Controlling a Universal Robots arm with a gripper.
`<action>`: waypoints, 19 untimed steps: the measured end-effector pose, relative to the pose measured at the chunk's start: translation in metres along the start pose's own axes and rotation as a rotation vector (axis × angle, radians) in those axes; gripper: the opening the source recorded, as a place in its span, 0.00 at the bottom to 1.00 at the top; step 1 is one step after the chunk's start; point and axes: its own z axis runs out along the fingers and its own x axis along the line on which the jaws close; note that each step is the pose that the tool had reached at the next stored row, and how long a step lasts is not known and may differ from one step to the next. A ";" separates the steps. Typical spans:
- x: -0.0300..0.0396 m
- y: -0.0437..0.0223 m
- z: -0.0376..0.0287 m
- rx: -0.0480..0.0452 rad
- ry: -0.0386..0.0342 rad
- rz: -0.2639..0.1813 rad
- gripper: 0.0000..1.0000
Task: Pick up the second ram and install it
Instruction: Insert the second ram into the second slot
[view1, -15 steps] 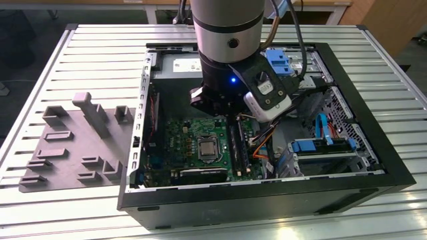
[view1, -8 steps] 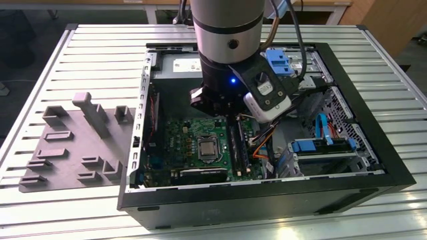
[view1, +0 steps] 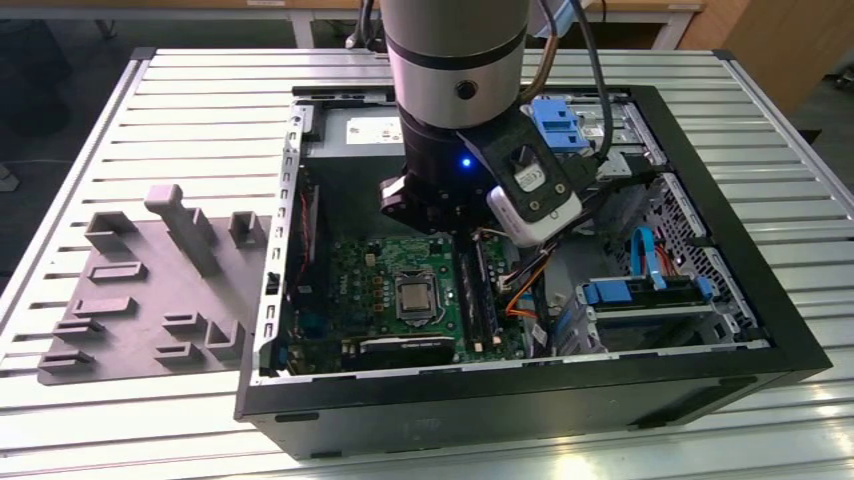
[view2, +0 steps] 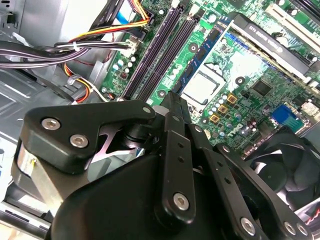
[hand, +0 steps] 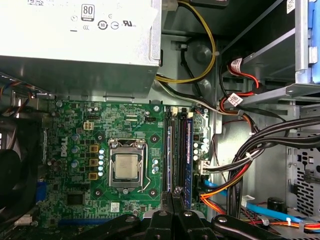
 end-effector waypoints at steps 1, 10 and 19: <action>0.0000 0.0000 0.0001 0.0004 0.0000 0.000 0.11; 0.0002 0.0004 0.0020 0.0081 0.0002 -0.001 0.11; 0.0013 0.0000 0.0099 0.0090 0.0001 -0.001 0.11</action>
